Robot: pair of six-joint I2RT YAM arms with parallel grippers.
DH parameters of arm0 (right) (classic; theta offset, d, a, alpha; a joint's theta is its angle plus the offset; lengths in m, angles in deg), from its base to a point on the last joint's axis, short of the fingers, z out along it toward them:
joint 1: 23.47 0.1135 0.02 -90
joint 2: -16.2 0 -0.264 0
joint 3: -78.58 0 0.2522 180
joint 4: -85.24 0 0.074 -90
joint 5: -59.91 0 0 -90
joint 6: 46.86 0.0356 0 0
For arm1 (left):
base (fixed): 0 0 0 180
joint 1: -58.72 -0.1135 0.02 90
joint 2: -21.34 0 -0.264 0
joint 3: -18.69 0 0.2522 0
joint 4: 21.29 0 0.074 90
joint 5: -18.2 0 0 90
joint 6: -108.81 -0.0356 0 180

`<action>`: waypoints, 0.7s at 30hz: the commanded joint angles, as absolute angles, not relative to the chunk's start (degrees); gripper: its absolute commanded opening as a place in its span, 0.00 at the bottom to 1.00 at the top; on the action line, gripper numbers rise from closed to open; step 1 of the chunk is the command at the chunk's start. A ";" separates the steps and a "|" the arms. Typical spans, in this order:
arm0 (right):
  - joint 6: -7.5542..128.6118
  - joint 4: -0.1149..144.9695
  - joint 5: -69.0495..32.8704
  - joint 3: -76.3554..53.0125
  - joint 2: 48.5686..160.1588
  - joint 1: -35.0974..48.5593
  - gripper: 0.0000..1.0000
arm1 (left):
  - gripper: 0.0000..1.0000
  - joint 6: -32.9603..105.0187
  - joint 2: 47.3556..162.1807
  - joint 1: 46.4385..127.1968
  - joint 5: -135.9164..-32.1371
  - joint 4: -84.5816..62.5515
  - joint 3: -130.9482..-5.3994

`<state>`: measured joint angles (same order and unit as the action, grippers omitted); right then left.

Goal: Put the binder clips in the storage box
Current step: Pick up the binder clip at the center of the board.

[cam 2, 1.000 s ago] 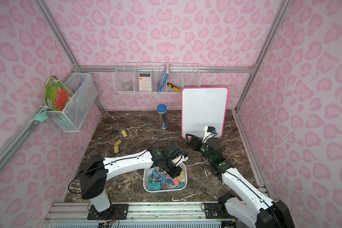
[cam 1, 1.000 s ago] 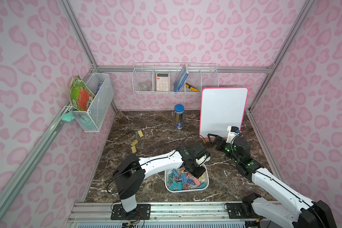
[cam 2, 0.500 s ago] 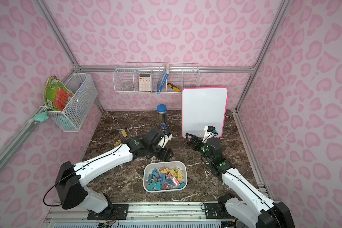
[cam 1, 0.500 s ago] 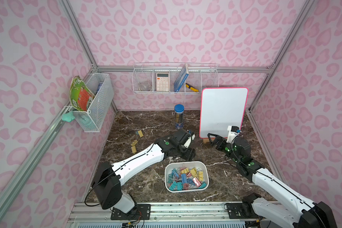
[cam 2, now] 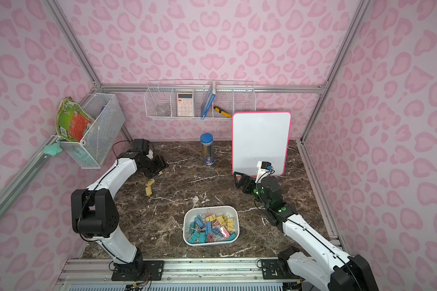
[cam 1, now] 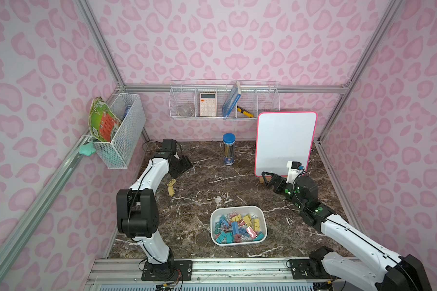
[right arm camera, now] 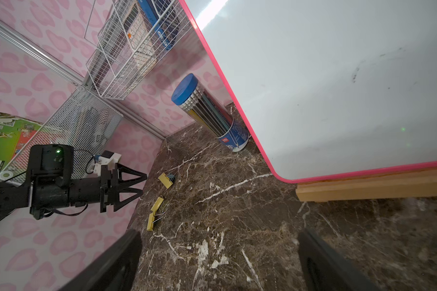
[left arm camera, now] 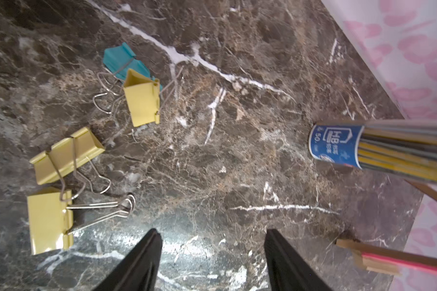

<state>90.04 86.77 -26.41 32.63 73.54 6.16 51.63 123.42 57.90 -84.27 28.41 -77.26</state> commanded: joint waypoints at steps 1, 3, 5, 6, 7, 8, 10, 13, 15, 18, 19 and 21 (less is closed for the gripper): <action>90.52 88.02 -27.01 32.91 73.07 6.28 0.98 | 0.70 51.59 127.39 57.61 -80.30 32.98 -82.54; 90.61 88.00 -27.18 33.18 72.76 6.26 0.99 | 0.70 50.19 129.71 57.63 -75.49 35.06 -85.72; 90.67 88.10 -27.36 33.59 72.49 6.24 0.99 | 0.70 48.64 131.84 57.63 -70.55 36.95 -88.30; 90.69 88.17 -27.36 33.73 72.45 6.24 0.99 | 0.70 47.91 132.98 57.64 -68.47 37.92 -89.62; 90.69 88.27 -27.30 33.79 72.45 6.22 0.99 | 0.70 47.25 134.15 57.58 -67.15 38.89 -90.82; 90.69 88.26 -27.16 33.77 72.54 6.30 0.99 | 0.70 46.37 135.48 57.59 -66.33 39.83 -92.19; 90.65 88.33 -27.16 33.79 72.69 6.24 0.98 | 0.70 44.85 138.33 57.64 -66.23 41.60 -94.92; 90.52 88.46 -27.14 33.87 72.99 6.26 0.99 | 0.70 43.70 143.14 57.58 -68.27 44.56 -99.42; 90.52 88.38 -26.93 33.79 73.15 6.24 0.99 | 0.70 43.81 144.96 57.58 -68.74 44.96 -100.68; 90.52 87.73 -26.90 33.75 72.77 6.24 0.98 | 0.70 43.86 146.34 57.49 -67.74 44.25 -101.06; 90.52 87.38 -27.13 33.71 72.51 6.24 0.99 | 0.70 43.78 146.58 57.34 -67.35 44.07 -101.10; 90.43 86.83 -27.71 33.89 71.78 6.24 0.99 | 0.67 43.78 147.33 57.05 -67.17 43.98 -101.62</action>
<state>90.69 86.52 -26.82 33.73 72.47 6.18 44.41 146.57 57.46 -68.38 42.95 -100.96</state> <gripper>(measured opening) 0.986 0.682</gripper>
